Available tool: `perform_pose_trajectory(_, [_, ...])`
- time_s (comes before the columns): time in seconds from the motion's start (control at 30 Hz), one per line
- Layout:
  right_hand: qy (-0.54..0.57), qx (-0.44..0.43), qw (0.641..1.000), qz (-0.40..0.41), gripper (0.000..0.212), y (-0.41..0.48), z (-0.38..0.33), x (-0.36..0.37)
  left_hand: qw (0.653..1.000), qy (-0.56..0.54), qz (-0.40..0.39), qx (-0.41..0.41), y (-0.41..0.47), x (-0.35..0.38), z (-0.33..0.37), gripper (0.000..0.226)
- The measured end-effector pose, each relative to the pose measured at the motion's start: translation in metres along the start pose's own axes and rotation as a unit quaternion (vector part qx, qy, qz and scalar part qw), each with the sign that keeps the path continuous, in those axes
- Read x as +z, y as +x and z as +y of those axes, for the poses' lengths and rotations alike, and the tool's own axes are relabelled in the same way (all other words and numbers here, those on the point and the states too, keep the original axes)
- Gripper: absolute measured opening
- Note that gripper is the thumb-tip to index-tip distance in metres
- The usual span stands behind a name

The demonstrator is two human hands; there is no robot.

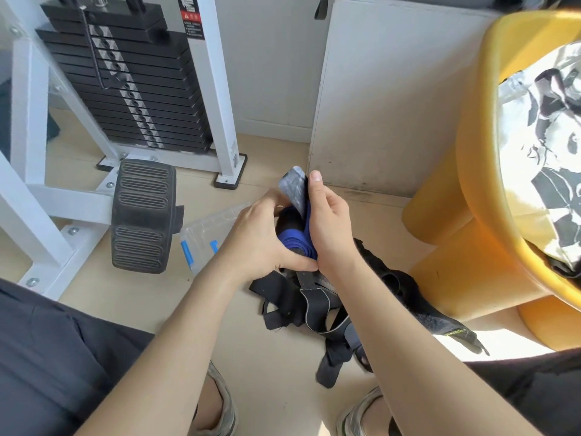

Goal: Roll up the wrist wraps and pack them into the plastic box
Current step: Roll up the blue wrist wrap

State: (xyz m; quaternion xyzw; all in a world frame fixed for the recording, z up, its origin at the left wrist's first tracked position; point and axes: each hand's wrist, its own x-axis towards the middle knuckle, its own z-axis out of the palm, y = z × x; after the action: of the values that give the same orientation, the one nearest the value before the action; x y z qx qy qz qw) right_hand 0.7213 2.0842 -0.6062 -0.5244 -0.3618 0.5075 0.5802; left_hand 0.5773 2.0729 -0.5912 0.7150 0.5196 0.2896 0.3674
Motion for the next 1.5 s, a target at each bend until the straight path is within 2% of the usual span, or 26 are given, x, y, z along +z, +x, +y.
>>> perform_pose_trajectory(0.13, [0.005,0.005,1.000,0.028,0.064,0.001,-0.004,-0.002,0.999,-0.013,0.033,0.017,0.000,0.007,-0.002,0.095])
perform_pose_trajectory(0.33, [0.045,0.023,0.997,0.056,0.079,0.003,-0.005,-0.008,0.997,-0.070,0.017,0.017,-0.002,0.015,0.002,0.081])
perform_pose_trajectory(0.43, [0.042,0.019,0.998,0.051,0.078,0.006,-0.002,-0.009,0.997,-0.066,0.020,0.016,-0.003,0.015,0.002,0.074])
perform_pose_trajectory(0.57, [-0.002,0.040,0.998,-0.038,0.067,0.007,-0.002,-0.014,0.998,-0.041,0.047,0.005,-0.003,0.011,0.004,0.073])
perform_pose_trajectory(0.67, [0.089,0.080,0.985,-0.127,0.047,0.009,-0.008,-0.015,0.995,-0.070,0.070,-0.006,-0.002,0.002,0.002,0.073])
perform_pose_trajectory(0.77, [0.151,0.080,0.962,-0.214,0.039,0.011,-0.015,-0.018,0.993,-0.085,0.085,-0.003,-0.002,-0.005,0.001,0.066])
perform_pose_trajectory(0.87, [0.100,0.031,0.962,-0.251,0.032,0.009,-0.014,-0.022,0.993,-0.092,0.067,-0.009,-0.002,-0.008,0.000,0.062])
perform_pose_trajectory(0.97, [-0.013,-0.022,0.980,-0.199,0.040,0.009,-0.008,-0.022,0.993,-0.114,0.037,-0.024,-0.003,-0.005,0.004,0.052])
perform_pose_trajectory(1.1, [-0.037,-0.062,0.984,-0.165,0.038,0.007,-0.006,-0.020,0.985,-0.157,0.029,-0.068,-0.006,0.009,0.012,0.040])
perform_pose_trajectory(1.23, [-0.113,-0.109,0.981,-0.117,0.040,0.003,0.001,-0.012,0.981,-0.160,0.067,-0.090,-0.007,0.017,0.016,0.050])
perform_pose_trajectory(1.3, [-0.154,-0.119,0.977,-0.082,0.037,0.000,0.002,-0.009,0.980,-0.167,0.082,-0.075,-0.009,0.019,0.015,0.074])
perform_pose_trajectory(1.37, [-0.160,-0.110,0.979,-0.060,0.034,-0.003,0.003,-0.007,0.981,-0.161,0.088,-0.062,-0.009,0.020,0.012,0.099])
perform_pose_trajectory(1.43, [-0.164,-0.098,0.980,-0.053,0.032,-0.005,0.003,-0.004,0.984,-0.140,0.091,-0.058,-0.009,0.021,0.010,0.106])
perform_pose_trajectory(1.5, [-0.145,-0.050,0.986,-0.067,0.029,-0.001,0.004,-0.003,0.987,-0.117,0.091,-0.054,-0.010,0.022,0.011,0.109])
